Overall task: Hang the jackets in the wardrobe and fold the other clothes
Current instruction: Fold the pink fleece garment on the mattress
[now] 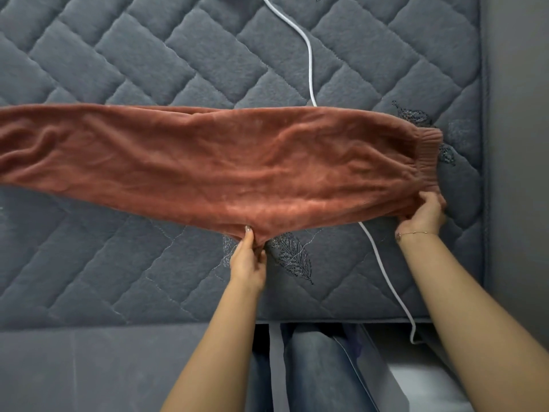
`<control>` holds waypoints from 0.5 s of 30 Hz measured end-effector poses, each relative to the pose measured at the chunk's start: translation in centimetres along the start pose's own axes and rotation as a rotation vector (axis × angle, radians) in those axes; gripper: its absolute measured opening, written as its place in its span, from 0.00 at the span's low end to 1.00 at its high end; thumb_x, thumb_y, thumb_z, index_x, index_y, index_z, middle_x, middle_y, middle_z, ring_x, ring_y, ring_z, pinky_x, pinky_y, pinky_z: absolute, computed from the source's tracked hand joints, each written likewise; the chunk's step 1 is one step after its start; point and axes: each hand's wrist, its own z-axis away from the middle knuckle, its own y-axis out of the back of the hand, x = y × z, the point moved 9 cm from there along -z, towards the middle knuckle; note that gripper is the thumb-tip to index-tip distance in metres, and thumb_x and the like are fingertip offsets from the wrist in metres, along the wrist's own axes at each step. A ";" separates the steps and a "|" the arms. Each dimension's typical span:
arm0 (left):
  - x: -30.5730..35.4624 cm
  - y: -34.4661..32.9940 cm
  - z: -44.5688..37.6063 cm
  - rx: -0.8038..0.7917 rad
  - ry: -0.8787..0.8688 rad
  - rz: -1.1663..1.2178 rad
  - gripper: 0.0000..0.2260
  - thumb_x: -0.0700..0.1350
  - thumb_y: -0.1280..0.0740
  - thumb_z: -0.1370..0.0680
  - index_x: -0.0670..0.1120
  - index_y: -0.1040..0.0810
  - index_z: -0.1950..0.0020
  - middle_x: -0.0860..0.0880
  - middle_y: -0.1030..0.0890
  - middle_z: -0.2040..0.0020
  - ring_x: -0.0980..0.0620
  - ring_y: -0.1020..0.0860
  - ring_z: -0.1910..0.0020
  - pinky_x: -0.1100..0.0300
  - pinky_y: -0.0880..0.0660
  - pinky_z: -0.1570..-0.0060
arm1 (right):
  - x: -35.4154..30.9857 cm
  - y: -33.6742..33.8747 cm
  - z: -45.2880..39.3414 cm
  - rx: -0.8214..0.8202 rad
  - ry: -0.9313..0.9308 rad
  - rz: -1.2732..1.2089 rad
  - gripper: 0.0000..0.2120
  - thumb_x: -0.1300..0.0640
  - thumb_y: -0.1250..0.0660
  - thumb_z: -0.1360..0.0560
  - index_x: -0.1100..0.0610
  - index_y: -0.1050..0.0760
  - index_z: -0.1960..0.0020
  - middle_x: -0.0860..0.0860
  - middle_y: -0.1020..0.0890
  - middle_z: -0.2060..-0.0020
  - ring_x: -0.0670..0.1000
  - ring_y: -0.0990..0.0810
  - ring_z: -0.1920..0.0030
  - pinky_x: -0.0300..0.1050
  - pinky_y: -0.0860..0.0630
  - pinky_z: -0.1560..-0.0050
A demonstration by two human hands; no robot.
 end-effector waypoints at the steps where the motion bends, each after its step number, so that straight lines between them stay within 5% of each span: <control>1: 0.0 0.3 0.0 0.016 -0.004 -0.018 0.04 0.48 0.34 0.20 0.49 0.22 0.49 0.54 0.19 0.55 0.59 0.23 0.58 0.65 0.29 0.55 | -1.9 0.7 0.5 0.089 0.187 0.205 0.19 0.62 0.35 0.26 0.60 0.31 0.36 0.58 0.26 0.36 0.54 0.24 0.38 0.45 0.28 0.36; 3: -0.1 0.4 -0.1 0.011 -0.011 0.027 0.03 0.46 0.33 0.20 0.48 0.21 0.48 0.53 0.18 0.54 0.56 0.21 0.52 0.62 0.28 0.47 | -6.7 -1.3 2.3 0.079 0.716 0.671 0.27 0.59 0.33 0.28 0.64 0.34 0.31 0.61 0.31 0.32 0.58 0.31 0.31 0.45 0.36 0.30; 6: -0.2 -0.1 0.1 0.006 -0.007 0.182 0.04 0.49 0.30 0.22 0.49 0.20 0.51 0.53 0.17 0.56 0.55 0.21 0.51 0.62 0.27 0.50 | -8.8 -9.2 5.5 -0.303 1.301 1.130 0.25 0.55 0.34 0.26 0.63 0.29 0.32 0.61 0.29 0.31 0.60 0.32 0.30 0.52 0.40 0.28; 11: -0.6 -0.2 -0.1 0.049 -0.001 0.251 0.11 0.49 0.31 0.22 0.46 0.21 0.43 0.51 0.18 0.49 0.55 0.21 0.47 0.62 0.26 0.49 | -5.9 -17.8 3.1 -0.614 1.385 1.850 0.19 0.47 0.40 0.20 0.60 0.25 0.40 0.62 0.21 0.44 0.63 0.26 0.41 0.56 0.39 0.35; 15: -0.6 -0.1 0.0 0.066 0.018 0.245 0.08 0.46 0.31 0.22 0.45 0.20 0.45 0.50 0.18 0.48 0.54 0.21 0.47 0.61 0.26 0.48 | -8.6 -18.5 0.8 -0.551 1.371 1.938 0.14 0.51 0.38 0.21 0.61 0.23 0.47 0.65 0.20 0.49 0.65 0.23 0.46 0.57 0.35 0.45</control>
